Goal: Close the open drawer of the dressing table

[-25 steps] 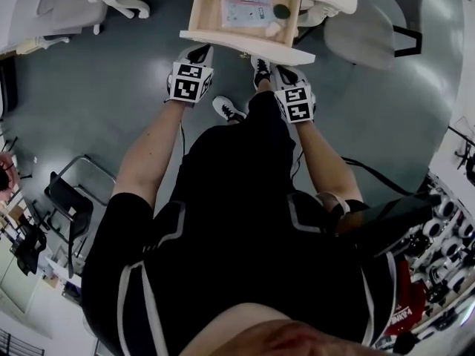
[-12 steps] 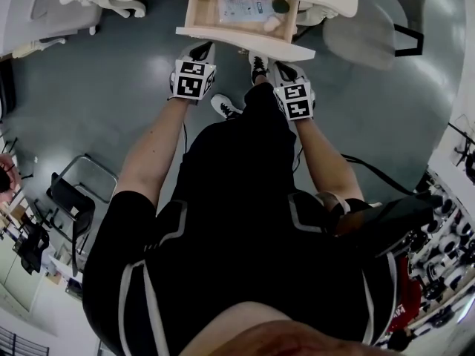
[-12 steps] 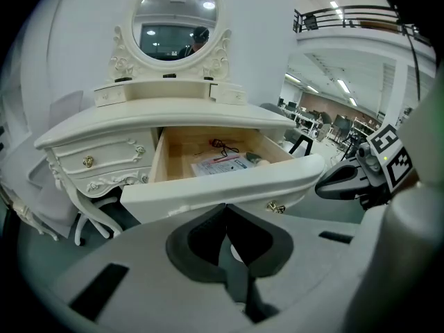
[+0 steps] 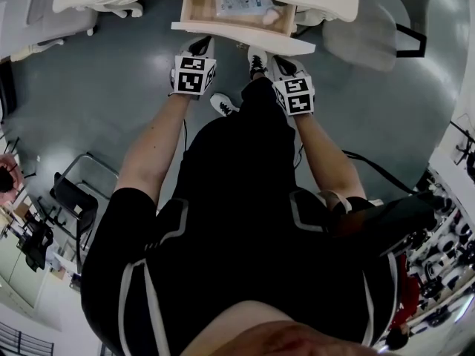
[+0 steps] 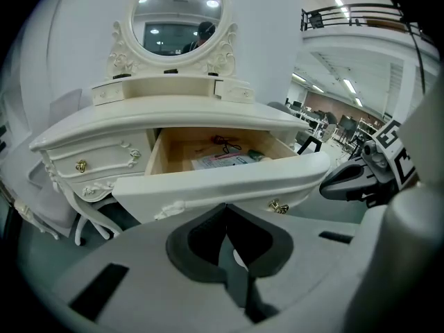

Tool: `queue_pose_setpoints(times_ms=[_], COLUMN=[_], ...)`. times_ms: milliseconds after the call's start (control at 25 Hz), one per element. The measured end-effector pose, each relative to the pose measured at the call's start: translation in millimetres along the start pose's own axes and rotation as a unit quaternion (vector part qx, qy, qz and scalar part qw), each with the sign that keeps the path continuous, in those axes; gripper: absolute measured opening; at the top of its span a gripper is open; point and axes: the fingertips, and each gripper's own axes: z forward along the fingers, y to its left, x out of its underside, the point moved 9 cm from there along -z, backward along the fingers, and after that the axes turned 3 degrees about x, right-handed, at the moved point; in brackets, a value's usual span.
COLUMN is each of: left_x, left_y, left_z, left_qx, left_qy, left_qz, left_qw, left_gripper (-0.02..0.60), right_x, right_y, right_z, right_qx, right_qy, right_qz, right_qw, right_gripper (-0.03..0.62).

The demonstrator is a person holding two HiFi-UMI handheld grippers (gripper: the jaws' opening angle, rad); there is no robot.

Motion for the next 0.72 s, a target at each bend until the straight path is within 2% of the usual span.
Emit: queue_pose_setpoints(times_ms=[360,720], left_x=[-21,-42], left_y=[3,12], left_z=[24,47], left_qx=[0.001,-0.002], left_qy=[0.000,-0.004], left_qz=[-0.010,-0.017], left_qw=[0.9999,0.9998], left_gripper=[0.005,0.005], right_x=[-14,-37], right_y=[-27,-47], right_z=[18,35], right_qx=[0.000,-0.002], right_qy=[0.010,-0.002], right_qz=[0.005,-0.004], right_qw=[1.000,1.000], right_gripper=[0.005,0.005])
